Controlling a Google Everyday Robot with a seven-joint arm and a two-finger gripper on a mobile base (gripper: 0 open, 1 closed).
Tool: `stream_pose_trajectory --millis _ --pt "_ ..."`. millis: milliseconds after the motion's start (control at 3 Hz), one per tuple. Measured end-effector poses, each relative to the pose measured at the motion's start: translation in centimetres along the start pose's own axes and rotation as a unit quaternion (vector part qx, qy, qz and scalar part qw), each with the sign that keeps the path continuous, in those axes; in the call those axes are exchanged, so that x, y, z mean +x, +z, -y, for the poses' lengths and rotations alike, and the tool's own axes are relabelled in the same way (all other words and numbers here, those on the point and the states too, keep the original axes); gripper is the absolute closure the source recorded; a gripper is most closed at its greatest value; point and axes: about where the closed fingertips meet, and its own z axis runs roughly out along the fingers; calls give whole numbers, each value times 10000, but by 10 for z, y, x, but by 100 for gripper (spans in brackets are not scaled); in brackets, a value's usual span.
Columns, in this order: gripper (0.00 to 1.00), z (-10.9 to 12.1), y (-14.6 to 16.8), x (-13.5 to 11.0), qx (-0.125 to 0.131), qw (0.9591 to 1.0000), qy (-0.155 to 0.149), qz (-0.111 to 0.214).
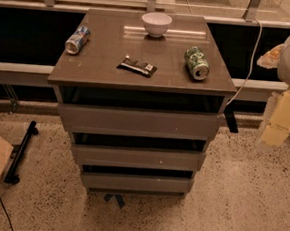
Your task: Open bottom drawer
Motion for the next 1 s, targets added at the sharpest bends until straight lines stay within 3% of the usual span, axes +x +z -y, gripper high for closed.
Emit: stream_pose_trajectory --millis 667,1000 --pt "0 -4 10 -1 111 9999 -34 86" --pt "0 -13 45 -4 140 9991 -78 400"
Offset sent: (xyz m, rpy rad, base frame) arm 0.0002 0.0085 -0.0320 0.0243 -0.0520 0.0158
